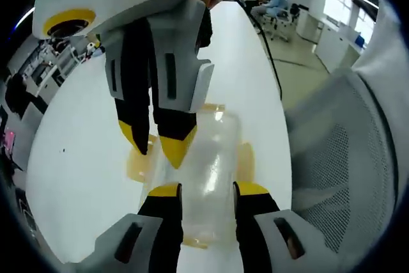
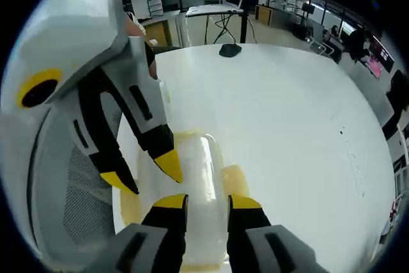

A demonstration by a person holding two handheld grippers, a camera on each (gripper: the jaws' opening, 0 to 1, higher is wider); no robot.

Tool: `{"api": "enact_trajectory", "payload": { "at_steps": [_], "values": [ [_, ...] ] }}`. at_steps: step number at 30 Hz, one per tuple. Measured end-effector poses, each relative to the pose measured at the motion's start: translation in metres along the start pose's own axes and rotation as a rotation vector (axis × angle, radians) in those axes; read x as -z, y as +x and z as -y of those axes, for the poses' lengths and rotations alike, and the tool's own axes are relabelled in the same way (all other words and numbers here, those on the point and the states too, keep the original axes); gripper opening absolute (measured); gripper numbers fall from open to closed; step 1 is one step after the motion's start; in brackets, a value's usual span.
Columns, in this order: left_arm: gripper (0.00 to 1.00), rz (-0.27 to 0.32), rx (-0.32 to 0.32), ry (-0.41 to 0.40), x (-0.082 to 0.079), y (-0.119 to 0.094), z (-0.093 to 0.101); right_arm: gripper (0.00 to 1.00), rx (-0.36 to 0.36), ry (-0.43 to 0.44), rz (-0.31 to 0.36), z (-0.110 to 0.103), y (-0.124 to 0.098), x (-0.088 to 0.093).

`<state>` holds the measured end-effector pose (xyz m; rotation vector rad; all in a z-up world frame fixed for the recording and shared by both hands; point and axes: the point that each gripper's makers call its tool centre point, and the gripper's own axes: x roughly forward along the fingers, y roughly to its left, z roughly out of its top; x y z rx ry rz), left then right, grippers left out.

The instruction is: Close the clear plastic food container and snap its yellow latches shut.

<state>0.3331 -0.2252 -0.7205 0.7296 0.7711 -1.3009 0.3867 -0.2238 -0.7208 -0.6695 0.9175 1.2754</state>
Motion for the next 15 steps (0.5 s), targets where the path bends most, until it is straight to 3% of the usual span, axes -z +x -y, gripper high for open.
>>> {"api": "enact_trajectory", "payload": {
  "at_steps": [6, 15],
  "values": [
    [0.33, 0.003, 0.008, 0.007, 0.001, 0.001, 0.006, 0.26, -0.023, 0.014, -0.004, -0.001, 0.007, -0.002],
    [0.38, 0.000, 0.000, 0.057, 0.002, 0.006, 0.015, 0.22, -0.026, 0.010, -0.008, 0.001, 0.009, -0.005]
  ]
}}
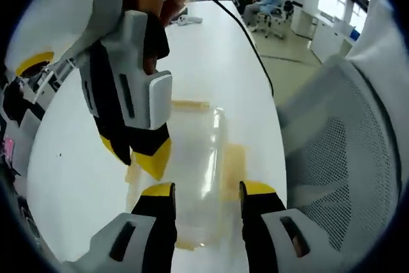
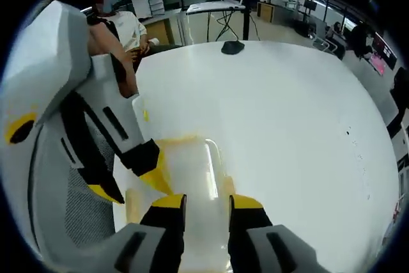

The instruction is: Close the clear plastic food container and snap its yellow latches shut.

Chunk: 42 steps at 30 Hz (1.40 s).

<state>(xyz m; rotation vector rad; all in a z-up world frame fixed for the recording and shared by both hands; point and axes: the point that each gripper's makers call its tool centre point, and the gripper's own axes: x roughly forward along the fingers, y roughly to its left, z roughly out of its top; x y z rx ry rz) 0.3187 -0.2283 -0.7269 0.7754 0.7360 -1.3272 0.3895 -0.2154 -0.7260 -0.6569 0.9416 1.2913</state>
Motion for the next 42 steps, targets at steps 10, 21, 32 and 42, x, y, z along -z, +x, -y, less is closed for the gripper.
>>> {"api": "enact_trajectory", "payload": {
  "at_steps": [10, 21, 32, 42],
  "values": [
    [0.38, 0.005, -0.050, 0.047, -0.001, 0.004, -0.002, 0.29, -0.006, 0.008, -0.023, 0.004, 0.003, 0.003],
    [0.39, -0.010, -0.093, 0.076, -0.001, 0.008, -0.002, 0.31, -0.041, 0.059, -0.022, 0.004, 0.005, 0.006],
    [0.36, -0.034, -0.158, 0.113, 0.000, 0.009, -0.005, 0.32, -0.082, 0.113, -0.017, 0.005, 0.007, 0.008],
    [0.35, -0.025, -0.198, 0.105, 0.001, 0.010, -0.006, 0.31, -0.118, 0.111, -0.022, 0.004, 0.008, 0.008]
  ]
}}
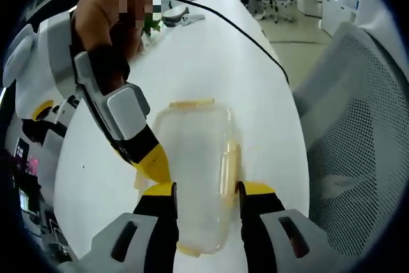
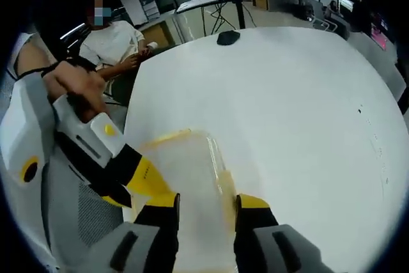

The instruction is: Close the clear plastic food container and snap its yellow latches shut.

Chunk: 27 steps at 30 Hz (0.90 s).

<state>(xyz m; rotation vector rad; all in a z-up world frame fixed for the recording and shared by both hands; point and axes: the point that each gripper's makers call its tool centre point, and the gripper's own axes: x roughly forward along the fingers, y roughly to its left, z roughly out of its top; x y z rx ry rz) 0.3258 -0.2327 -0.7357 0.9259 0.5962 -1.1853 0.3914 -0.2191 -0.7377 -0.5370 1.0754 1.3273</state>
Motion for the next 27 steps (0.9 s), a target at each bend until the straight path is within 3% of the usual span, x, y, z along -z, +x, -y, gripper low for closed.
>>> {"api": "enact_trajectory", "payload": {
  "at_steps": [11, 13, 15, 16, 17, 21, 27],
  "values": [
    [0.30, -0.018, -0.047, -0.016, 0.001, 0.003, -0.004, 0.27, -0.035, -0.013, -0.105, -0.001, 0.003, 0.002],
    [0.29, -0.008, -0.039, -0.018, 0.003, 0.004, 0.006, 0.27, -0.064, -0.011, -0.091, -0.009, 0.003, -0.003],
    [0.29, -0.004, -0.039, -0.024, 0.003, 0.006, 0.003, 0.27, -0.063, -0.006, -0.103, -0.008, 0.003, -0.003],
    [0.29, 0.053, -0.026, -0.040, 0.003, 0.006, 0.001, 0.27, -0.061, -0.008, -0.102, -0.007, 0.003, -0.002],
    [0.30, 0.055, -0.029, -0.038, 0.003, 0.005, 0.000, 0.27, -0.062, -0.008, -0.100, -0.008, 0.002, -0.002],
    [0.30, -0.021, -0.050, -0.009, -0.001, 0.006, -0.002, 0.28, -0.065, -0.007, -0.067, -0.005, 0.001, 0.001],
    [0.31, -0.001, -0.058, -0.010, 0.000, 0.005, -0.002, 0.28, -0.065, -0.007, -0.054, -0.003, 0.001, 0.001]
  ]
}}
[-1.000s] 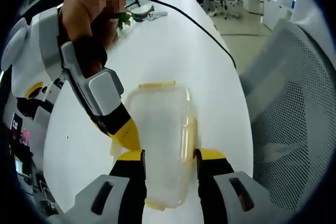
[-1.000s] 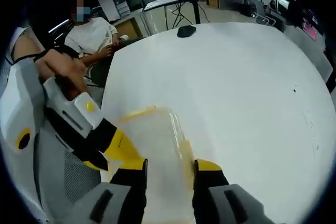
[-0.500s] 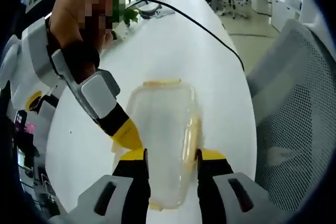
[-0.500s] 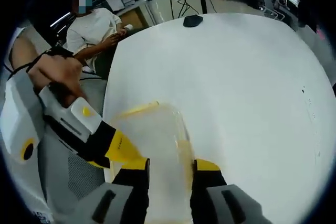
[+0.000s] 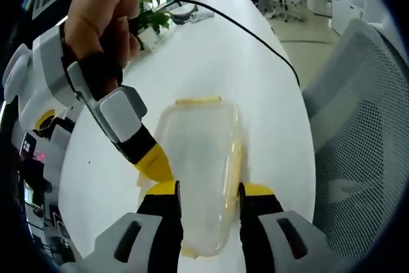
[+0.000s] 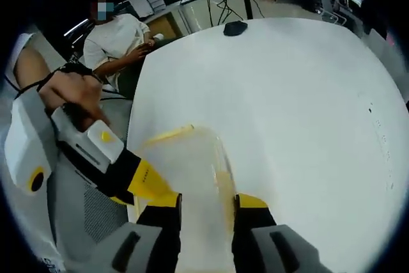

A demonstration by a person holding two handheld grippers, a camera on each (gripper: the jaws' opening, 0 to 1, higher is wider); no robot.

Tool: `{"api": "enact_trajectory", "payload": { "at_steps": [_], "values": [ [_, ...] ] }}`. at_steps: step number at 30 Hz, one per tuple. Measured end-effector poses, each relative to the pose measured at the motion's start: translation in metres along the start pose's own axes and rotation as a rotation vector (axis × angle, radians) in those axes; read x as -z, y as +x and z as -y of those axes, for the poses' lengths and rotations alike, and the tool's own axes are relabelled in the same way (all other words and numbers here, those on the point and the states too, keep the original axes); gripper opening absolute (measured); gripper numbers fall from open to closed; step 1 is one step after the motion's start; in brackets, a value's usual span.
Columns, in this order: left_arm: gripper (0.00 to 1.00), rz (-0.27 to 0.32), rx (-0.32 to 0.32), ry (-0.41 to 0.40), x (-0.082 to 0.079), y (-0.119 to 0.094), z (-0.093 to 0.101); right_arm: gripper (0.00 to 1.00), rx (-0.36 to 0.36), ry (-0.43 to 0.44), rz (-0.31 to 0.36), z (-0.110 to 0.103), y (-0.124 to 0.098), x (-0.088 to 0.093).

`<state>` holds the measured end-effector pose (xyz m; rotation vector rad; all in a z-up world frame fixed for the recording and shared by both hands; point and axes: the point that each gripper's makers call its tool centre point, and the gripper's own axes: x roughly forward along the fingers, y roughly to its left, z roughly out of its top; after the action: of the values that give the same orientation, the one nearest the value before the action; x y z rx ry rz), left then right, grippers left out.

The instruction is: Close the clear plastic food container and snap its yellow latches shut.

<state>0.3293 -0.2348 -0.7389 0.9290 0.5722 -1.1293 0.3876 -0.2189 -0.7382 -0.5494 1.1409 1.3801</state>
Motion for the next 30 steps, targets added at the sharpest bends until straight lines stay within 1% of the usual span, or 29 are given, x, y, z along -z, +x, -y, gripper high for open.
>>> {"api": "enact_trajectory", "payload": {
  "at_steps": [3, 6, 7, 8, 11, 14, 16, 17, 18, 19, 21, 23, 24, 25, 26, 27, 30],
  "values": [
    [0.31, 0.000, -0.011, -0.004, 0.000, -0.001, 0.000, 0.29, 0.008, 0.004, 0.013, 0.001, 0.000, 0.000],
    [0.32, -0.004, -0.013, 0.003, 0.000, -0.001, 0.000, 0.30, 0.023, 0.009, 0.049, 0.002, -0.001, 0.000],
    [0.32, 0.001, -0.013, 0.006, -0.001, -0.001, 0.000, 0.30, 0.027, 0.009, 0.060, 0.002, -0.001, 0.000],
    [0.32, 0.013, -0.012, -0.019, -0.002, -0.001, 0.000, 0.30, 0.025, 0.008, 0.063, 0.002, -0.002, 0.000],
    [0.33, 0.021, -0.021, -0.013, -0.001, -0.002, 0.002, 0.31, 0.028, 0.037, 0.088, 0.004, -0.001, -0.002],
    [0.34, 0.026, -0.034, -0.023, -0.003, -0.002, 0.001, 0.31, 0.040, 0.043, 0.096, 0.004, -0.002, -0.001],
    [0.34, 0.027, -0.041, -0.001, -0.003, -0.001, 0.002, 0.29, 0.067, 0.034, 0.104, 0.005, -0.005, -0.003],
    [0.34, 0.016, -0.040, 0.062, -0.003, -0.001, 0.001, 0.27, 0.094, -0.003, 0.108, 0.008, -0.007, -0.004],
    [0.35, 0.006, -0.037, 0.096, -0.001, -0.001, 0.002, 0.26, 0.105, 0.001, 0.102, 0.008, -0.008, -0.003],
    [0.36, 0.004, -0.030, 0.105, -0.001, -0.001, 0.004, 0.25, 0.120, -0.002, 0.096, 0.010, -0.010, -0.001],
    [0.40, 0.010, -0.018, 0.086, -0.001, -0.001, 0.007, 0.29, 0.117, -0.001, 0.096, 0.007, -0.011, 0.000],
    [0.42, 0.010, -0.010, 0.083, -0.002, -0.002, 0.008, 0.34, 0.123, 0.003, 0.103, 0.007, -0.014, 0.000],
    [0.43, 0.012, -0.005, 0.077, -0.002, -0.003, 0.008, 0.34, 0.132, 0.000, 0.103, 0.008, -0.016, 0.000],
    [0.43, 0.012, 0.005, 0.074, -0.002, -0.003, 0.009, 0.32, 0.152, -0.028, 0.104, 0.009, -0.019, -0.001],
    [0.43, 0.012, 0.008, 0.075, -0.002, -0.003, 0.009, 0.33, 0.161, -0.039, 0.107, 0.010, -0.021, 0.000],
    [0.43, 0.009, 0.010, 0.078, -0.002, -0.003, 0.008, 0.35, 0.159, -0.025, 0.107, 0.008, -0.022, 0.000],
    [0.42, 0.006, 0.021, 0.067, -0.002, -0.005, 0.007, 0.40, 0.152, -0.028, 0.113, 0.004, -0.025, 0.002]
  ]
}}
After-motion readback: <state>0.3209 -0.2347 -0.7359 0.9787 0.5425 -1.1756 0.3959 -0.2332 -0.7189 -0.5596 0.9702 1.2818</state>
